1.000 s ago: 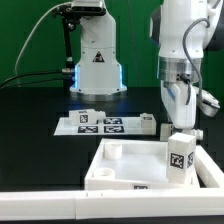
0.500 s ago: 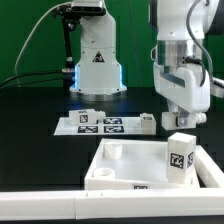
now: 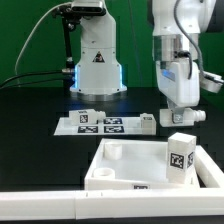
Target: Assemble square table
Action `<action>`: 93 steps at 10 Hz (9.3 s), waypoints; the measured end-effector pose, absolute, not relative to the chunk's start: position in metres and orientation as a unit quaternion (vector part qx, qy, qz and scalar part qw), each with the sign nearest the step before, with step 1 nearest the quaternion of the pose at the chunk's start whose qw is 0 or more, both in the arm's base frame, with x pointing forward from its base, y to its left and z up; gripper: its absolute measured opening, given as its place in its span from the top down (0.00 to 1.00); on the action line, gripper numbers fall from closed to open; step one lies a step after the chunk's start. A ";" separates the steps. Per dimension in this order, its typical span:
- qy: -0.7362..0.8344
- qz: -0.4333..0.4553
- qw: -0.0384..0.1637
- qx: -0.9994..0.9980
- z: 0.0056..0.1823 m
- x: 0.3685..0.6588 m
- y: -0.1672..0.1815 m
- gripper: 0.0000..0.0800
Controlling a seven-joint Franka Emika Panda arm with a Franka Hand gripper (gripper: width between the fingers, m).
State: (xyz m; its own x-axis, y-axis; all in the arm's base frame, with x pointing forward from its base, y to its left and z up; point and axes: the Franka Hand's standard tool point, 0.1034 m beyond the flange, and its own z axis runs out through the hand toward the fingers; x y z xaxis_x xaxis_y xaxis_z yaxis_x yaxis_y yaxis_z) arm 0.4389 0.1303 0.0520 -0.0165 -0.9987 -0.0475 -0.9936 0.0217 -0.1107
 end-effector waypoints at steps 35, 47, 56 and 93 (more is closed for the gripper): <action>0.143 -0.093 -0.051 -0.984 0.030 0.448 -0.082 0.67; 0.181 -0.063 -0.041 -0.981 0.009 0.413 -0.104 0.67; 0.169 0.245 0.078 -0.952 0.050 0.472 -0.102 0.19; 0.054 -0.143 -0.008 -0.988 0.129 0.586 -0.049 0.64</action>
Offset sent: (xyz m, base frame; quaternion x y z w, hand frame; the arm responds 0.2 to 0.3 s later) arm -0.0042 0.0285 -0.0098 -0.0063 0.0018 -0.1214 0.9926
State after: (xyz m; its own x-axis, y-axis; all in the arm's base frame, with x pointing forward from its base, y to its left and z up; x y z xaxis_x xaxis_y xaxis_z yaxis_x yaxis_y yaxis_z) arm 0.5860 -0.0492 0.1292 0.9535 -0.1037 0.2831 -0.1084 -0.9941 0.0010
